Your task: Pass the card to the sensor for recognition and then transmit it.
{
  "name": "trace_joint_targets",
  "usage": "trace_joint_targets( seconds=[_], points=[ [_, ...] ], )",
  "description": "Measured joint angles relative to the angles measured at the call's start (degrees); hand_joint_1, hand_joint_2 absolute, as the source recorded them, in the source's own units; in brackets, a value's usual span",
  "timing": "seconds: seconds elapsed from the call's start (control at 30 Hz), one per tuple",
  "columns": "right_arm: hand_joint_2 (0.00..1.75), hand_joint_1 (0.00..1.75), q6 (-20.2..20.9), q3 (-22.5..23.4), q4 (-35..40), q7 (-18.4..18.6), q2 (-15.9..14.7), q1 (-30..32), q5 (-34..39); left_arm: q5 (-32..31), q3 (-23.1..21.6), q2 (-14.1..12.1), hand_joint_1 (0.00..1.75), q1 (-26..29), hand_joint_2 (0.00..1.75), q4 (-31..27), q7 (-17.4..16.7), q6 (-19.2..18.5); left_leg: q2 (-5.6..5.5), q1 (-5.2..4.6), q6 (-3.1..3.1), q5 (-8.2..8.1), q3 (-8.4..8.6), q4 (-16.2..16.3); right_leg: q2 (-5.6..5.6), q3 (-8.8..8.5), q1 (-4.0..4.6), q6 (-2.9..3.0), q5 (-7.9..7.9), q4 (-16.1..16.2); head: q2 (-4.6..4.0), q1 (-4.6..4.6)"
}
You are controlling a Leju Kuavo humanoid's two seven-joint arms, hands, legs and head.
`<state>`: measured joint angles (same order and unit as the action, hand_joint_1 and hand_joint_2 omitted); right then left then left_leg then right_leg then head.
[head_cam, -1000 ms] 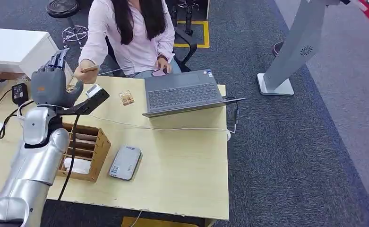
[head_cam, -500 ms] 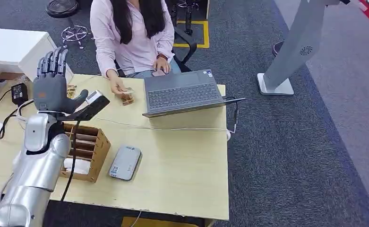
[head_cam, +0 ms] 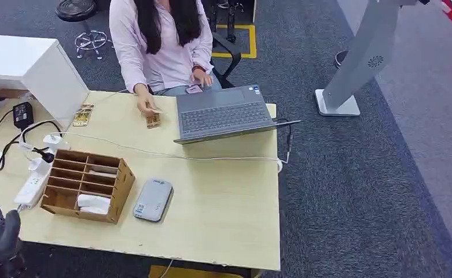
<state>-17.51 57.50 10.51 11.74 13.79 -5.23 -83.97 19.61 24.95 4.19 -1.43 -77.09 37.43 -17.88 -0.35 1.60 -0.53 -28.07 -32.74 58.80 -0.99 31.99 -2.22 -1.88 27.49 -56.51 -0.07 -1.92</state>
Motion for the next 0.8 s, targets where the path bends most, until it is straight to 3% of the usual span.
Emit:
trace_joint_targets(
  seconds=[0.13,0.23,0.5,0.7,0.73,0.8],
  points=[
    [1.75,0.00,0.0,0.0,0.0,1.2,0.0,0.2,-1.9,12.6,15.2,0.8,0.00,0.3,1.75,11.5,-7.4,-10.2,0.08,0.01,-0.05,-0.03,0.08,0.0,-0.09,0.02,0.01,0.00,-0.01,0.0,0.00,0.04],
    [1.75,0.00,0.1,0.0,0.0,1.3,0.0,0.2,-2.3,13.3,21.6,1.1,0.00,0.4,1.75,17.0,-7.8,-12.0,-0.09,0.00,-0.05,-0.02,0.06,0.0,0.07,-0.04,0.00,0.00,0.00,0.0,0.00,0.04],
    [1.75,0.00,0.1,0.0,0.0,1.4,0.0,0.2,-2.3,13.3,27.7,1.7,0.00,-0.1,1.75,22.6,-7.8,-12.1,-0.09,0.00,-0.05,-0.03,0.07,0.0,0.07,-0.04,0.00,0.00,-0.01,0.0,0.00,0.00],
    [1.75,0.00,-0.1,-0.5,0.0,1.4,0.0,0.2,-2.6,12.2,30.8,2.1,0.00,-0.6,1.75,27.3,-9.8,-11.7,-0.11,0.00,-0.05,-0.02,0.07,0.0,0.07,-0.06,0.00,0.00,-0.01,0.0,0.00,0.02],
    [1.75,0.00,-0.1,-0.7,0.0,1.6,0.0,0.2,-2.6,11.9,31.4,2.1,0.00,-0.8,0.00,29.3,-10.0,-11.8,-0.12,0.00,-0.05,-0.03,0.06,0.0,0.07,-0.06,0.00,0.00,-0.01,0.0,0.00,0.00],
    [1.75,0.00,-0.1,-1.1,0.0,1.8,0.0,0.2,-2.7,10.6,32.4,2.0,0.00,-0.9,0.00,32.7,-10.1,-11.5,-0.13,0.00,-0.05,-0.03,0.06,0.0,0.07,-0.07,0.00,0.00,-0.01,0.0,0.00,-0.02]
  ],
)
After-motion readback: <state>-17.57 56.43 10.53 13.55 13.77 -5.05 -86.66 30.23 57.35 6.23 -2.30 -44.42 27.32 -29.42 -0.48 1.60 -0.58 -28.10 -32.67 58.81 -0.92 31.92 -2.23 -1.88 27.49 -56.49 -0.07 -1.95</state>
